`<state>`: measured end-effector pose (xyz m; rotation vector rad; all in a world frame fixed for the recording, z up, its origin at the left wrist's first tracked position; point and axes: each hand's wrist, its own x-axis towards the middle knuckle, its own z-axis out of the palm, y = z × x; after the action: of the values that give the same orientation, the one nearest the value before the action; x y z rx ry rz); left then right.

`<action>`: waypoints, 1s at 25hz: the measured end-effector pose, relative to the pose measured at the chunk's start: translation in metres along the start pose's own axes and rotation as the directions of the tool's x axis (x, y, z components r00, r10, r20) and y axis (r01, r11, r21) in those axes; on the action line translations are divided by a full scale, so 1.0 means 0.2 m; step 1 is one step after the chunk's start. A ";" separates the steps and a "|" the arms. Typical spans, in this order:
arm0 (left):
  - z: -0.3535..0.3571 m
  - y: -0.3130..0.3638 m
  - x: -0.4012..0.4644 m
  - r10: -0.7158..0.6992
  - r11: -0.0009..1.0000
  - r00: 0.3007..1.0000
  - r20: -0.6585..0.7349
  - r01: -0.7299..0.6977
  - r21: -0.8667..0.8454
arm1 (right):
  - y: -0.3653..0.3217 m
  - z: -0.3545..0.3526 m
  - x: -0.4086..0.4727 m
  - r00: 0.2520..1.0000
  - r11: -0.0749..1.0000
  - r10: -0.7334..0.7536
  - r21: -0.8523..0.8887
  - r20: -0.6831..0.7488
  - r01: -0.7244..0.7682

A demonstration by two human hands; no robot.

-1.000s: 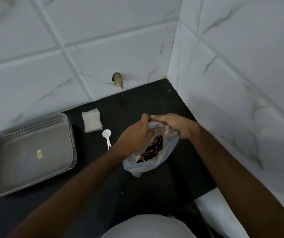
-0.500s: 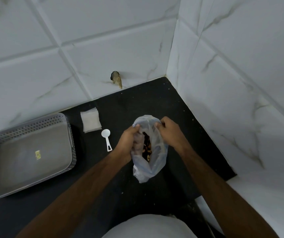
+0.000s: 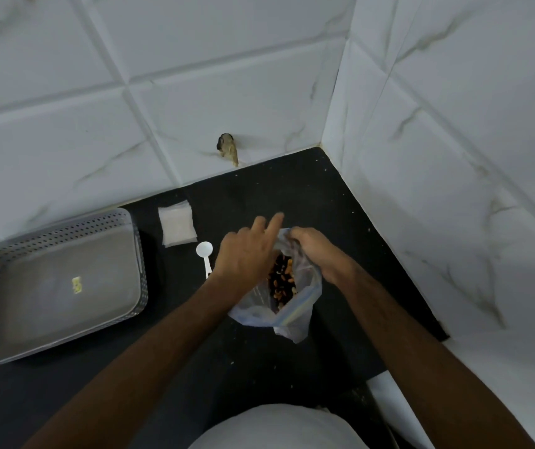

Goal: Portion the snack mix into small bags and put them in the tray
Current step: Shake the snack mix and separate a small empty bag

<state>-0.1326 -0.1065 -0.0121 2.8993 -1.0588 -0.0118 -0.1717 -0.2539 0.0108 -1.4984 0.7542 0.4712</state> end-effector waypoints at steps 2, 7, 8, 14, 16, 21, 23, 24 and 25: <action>-0.02 0.01 0.07 0.094 0.988 0.992 0.088 -0.104 0.117 | 0.01 -0.01 0.00 0.999 0.999 -0.034 -0.023 0.039 0.035; -0.02 -0.09 0.14 -0.142 0.736 0.926 0.351 0.336 -0.588 | 0.07 -0.09 0.05 0.943 0.747 -0.327 -0.629 -0.066 0.215; 0.00 -0.09 0.13 -0.218 0.516 0.878 0.426 0.474 -0.713 | 0.11 -0.09 0.03 0.932 0.661 -0.351 -0.729 -0.089 0.179; 0.01 -0.05 0.00 -0.333 -0.319 0.670 0.664 0.582 -0.748 | 0.22 -0.11 0.01 0.921 0.711 -0.380 -0.663 -0.082 0.234; 0.03 -0.08 -0.03 -0.397 -0.227 0.698 0.596 0.555 -0.800 | 0.20 -0.16 0.01 0.952 0.881 -0.306 -0.372 0.024 0.293; 0.06 -0.17 -0.08 -0.291 0.611 0.940 0.176 0.324 -0.722 | 0.21 -0.20 0.03 0.967 0.972 -0.235 0.014 0.100 0.235; 0.07 -0.21 -0.08 -0.190 0.789 0.982 -0.008 0.148 -0.596 | 0.19 -0.22 0.06 0.979 0.981 -0.193 0.011 0.072 0.192; 0.08 -0.22 -0.07 -0.162 0.824 0.986 -0.049 0.108 -0.556 | 0.18 -0.23 0.06 0.979 0.982 -0.191 0.012 0.075 0.191; 0.08 -0.23 -0.05 -0.141 0.829 0.988 -0.056 0.087 -0.552 | 0.17 -0.23 0.07 0.977 0.980 -0.198 0.008 0.085 0.198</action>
<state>-0.1112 -0.0665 -0.0301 2.4016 -0.7099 -0.1559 -0.1935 -0.3002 -0.0185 -1.5265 0.5316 0.3818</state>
